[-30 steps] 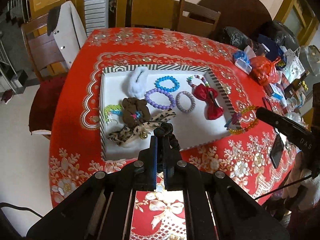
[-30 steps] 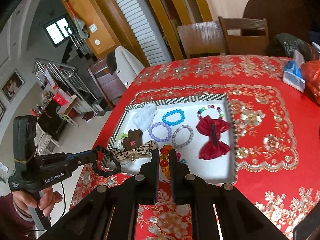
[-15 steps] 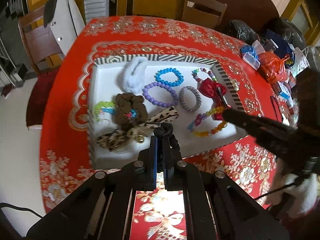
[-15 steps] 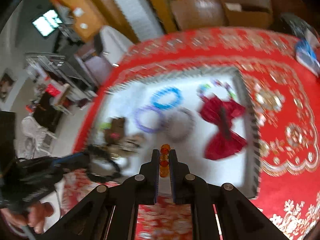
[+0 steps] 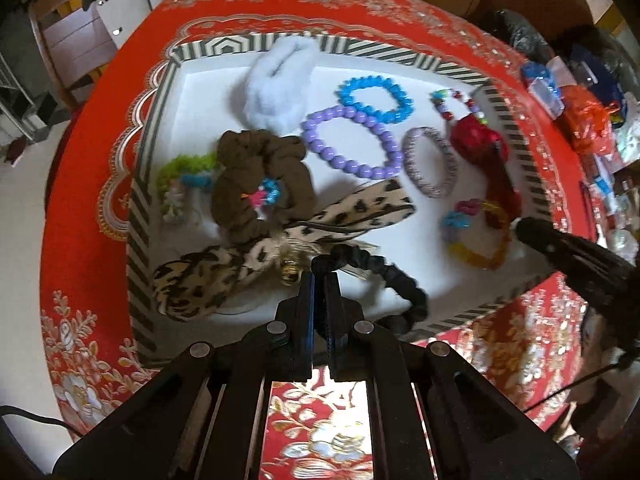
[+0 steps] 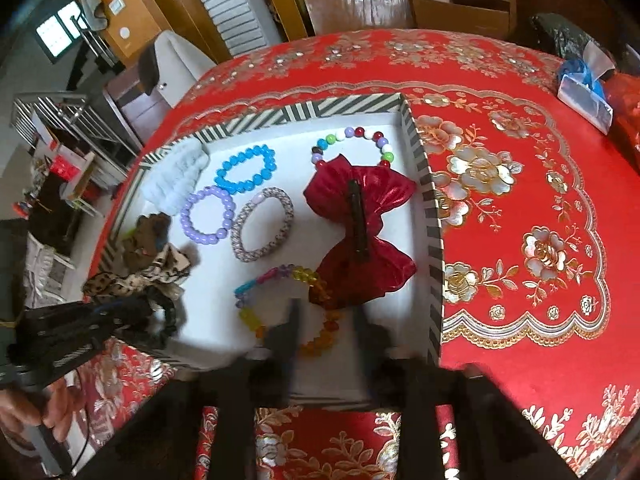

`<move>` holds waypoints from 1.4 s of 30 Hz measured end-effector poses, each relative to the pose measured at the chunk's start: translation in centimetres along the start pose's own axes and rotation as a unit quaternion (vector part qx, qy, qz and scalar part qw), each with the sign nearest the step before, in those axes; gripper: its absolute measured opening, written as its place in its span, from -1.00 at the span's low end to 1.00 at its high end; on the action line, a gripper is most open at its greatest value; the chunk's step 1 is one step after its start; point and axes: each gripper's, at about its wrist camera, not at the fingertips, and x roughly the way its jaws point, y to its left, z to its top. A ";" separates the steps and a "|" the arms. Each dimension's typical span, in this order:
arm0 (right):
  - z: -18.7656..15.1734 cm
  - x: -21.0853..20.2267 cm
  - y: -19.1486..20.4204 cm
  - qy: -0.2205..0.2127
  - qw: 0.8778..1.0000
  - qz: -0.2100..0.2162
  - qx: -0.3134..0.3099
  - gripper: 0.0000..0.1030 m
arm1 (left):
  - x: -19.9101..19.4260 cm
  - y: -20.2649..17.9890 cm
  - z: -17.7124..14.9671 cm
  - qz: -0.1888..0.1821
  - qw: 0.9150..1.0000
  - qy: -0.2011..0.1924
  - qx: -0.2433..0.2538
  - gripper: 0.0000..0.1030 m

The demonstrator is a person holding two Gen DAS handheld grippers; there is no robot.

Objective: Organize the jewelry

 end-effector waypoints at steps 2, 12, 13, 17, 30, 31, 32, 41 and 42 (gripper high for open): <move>-0.2 -0.5 0.4 -0.003 1.000 0.002 -0.002 -0.28 | 0.3 0.0 0.0 0.003 1.000 0.007 0.001 -0.78; -0.7 -2.1 2.0 -0.031 0.999 -0.005 0.007 -0.28 | -2.4 -0.1 -1.2 0.012 0.999 -0.032 0.001 -0.11; -0.7 -2.3 2.3 -0.034 0.999 -0.007 0.007 -0.28 | -2.8 -0.1 -1.3 0.017 0.999 -0.039 0.002 -0.11; -1.0 -3.0 3.5 -0.053 0.998 -0.029 -0.012 -0.28 | -4.5 0.3 -1.6 0.029 0.998 -0.060 -0.003 -0.11; -2.4 -5.5 6.4 -0.088 0.996 -0.023 -0.019 -0.14 | -9.0 0.6 -2.7 0.067 0.990 -0.125 -0.003 -0.11; -2.5 -5.7 6.6 -0.089 0.996 -0.023 -0.019 -0.13 | -9.2 0.5 -2.7 0.069 0.989 -0.128 -0.002 -0.11; -2.5 -5.9 6.8 -0.090 0.995 -0.021 -0.020 -0.13 | -9.5 0.4 -2.7 0.069 0.989 -0.132 -0.001 -0.11; -2.8 -7.4 7.7 -0.108 0.993 -0.028 -0.027 -0.01 | -11.1 -0.2 -3.2 0.077 0.985 -0.156 0.007 -0.11; -2.8 -7.6 7.8 -0.110 0.993 -0.029 -0.027 0.09 | -11.2 -0.3 -3.2 0.077 0.984 -0.159 0.007 -0.11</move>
